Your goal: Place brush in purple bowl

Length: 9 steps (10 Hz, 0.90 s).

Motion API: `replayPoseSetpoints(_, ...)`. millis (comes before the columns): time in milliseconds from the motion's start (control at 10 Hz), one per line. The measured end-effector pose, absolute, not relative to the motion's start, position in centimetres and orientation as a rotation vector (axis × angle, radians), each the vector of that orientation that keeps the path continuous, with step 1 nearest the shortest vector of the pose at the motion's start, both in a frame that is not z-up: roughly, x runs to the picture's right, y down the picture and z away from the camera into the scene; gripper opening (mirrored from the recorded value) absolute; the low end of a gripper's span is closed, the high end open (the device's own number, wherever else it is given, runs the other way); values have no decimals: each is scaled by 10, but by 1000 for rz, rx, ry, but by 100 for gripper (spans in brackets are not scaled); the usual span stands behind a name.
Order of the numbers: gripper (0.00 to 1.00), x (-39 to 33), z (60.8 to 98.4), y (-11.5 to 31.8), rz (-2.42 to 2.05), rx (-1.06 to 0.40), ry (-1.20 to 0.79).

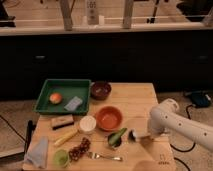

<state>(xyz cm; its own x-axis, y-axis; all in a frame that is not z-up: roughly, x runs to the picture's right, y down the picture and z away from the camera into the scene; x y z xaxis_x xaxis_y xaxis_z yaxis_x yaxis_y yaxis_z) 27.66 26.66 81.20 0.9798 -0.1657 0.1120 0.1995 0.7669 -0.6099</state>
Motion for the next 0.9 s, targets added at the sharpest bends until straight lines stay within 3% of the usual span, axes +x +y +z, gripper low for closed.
replayPoseSetpoints(900, 0, 290, 804, 211, -237, -609, -88)
